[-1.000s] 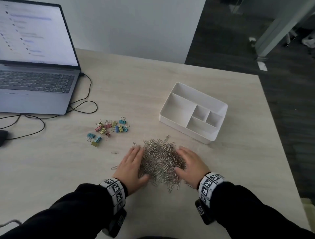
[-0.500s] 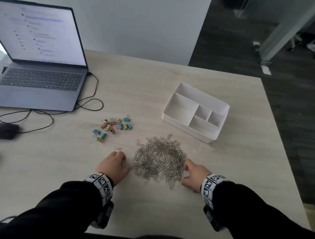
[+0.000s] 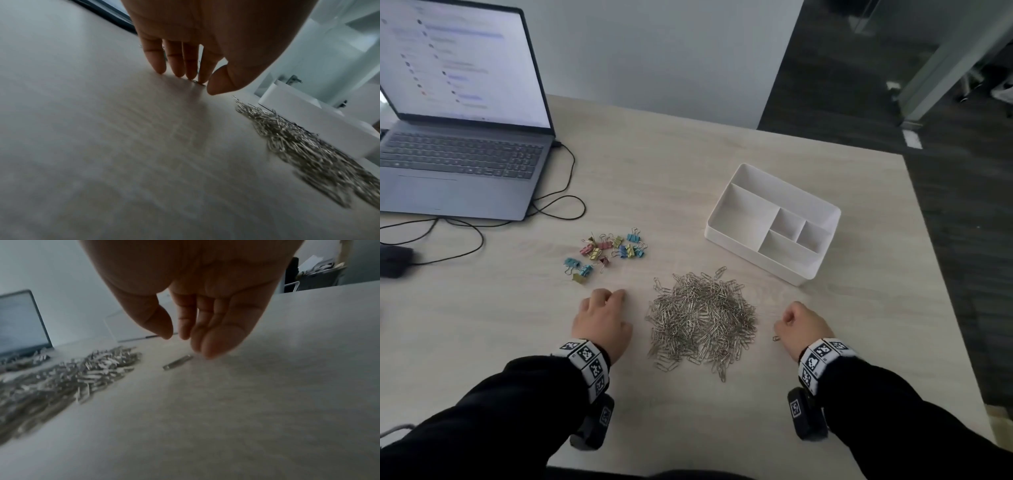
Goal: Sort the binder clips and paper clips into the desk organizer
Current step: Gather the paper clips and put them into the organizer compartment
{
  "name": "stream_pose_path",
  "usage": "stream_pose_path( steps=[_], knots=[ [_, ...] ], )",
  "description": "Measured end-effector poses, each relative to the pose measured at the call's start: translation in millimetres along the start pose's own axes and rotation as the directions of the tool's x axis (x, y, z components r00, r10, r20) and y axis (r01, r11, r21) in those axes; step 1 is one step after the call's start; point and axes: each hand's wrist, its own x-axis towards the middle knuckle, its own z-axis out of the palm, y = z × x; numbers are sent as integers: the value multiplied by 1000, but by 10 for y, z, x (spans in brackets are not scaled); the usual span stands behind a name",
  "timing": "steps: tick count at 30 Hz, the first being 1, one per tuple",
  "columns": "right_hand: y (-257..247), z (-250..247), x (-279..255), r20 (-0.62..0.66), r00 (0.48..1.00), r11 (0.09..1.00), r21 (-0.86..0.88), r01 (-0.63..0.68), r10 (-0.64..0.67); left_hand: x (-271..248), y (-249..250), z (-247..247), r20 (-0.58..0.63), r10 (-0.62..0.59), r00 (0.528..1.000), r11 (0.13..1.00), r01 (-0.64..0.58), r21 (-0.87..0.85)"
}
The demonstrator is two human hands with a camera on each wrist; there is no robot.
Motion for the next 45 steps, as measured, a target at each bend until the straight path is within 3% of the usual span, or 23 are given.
stream_pose_path(
  steps=[4, 8, 11, 13, 15, 18, 22, 27, 33, 36, 39, 45],
  knots=[
    [-48, 140, -33, 61, 998, 998, -54, 21, -18, -61, 160, 134, 37, 145, 989, 989, -145, -18],
    [-219, 260, -115, 135, 978, 978, 158, 135, -157, -68, 347, 241, 91, 329, 940, 939, -315, -137],
    [-273, 232, -173, 131, 965, 943, 279, 183, -226, -53, 338, 158, 22, 330, 944, 920, -316, -232],
    [-240, 173, -191, 148, 944, 938, 234, 257, -296, -33, 268, 66, 58, 288, 956, 950, -277, -146],
    [-202, 149, -218, 303, 889, 939, 126, 320, -344, -16, 198, 1, 205, 230, 951, 972, -236, 6],
    [-223, 264, -283, 486, 792, 878, -97, 469, -370, -51, 161, 32, 376, 205, 904, 936, -293, 195],
    [-382, 491, -324, 500, 743, 786, -180, 591, -445, -120, 269, 174, 395, 289, 872, 912, -376, 163],
    [-521, 526, -224, 366, 772, 798, -113, 592, -521, -47, 466, 249, 317, 373, 872, 912, -408, 50],
    [-400, 188, -113, 92, 866, 869, -20, 495, -491, -6, 492, 65, 127, 342, 931, 940, -337, -58],
    [-313, 140, -43, 114, 901, 904, -36, 426, -420, -7, 507, 22, 201, 304, 931, 944, -323, 66],
    [-279, 227, 0, 180, 891, 891, -111, 439, -417, -1, 636, 76, 256, 319, 913, 915, -367, 169],
    [-301, 380, -6, 165, 859, 864, -66, 500, -484, 43, 842, 194, 251, 373, 893, 904, -411, 116]
  ],
)
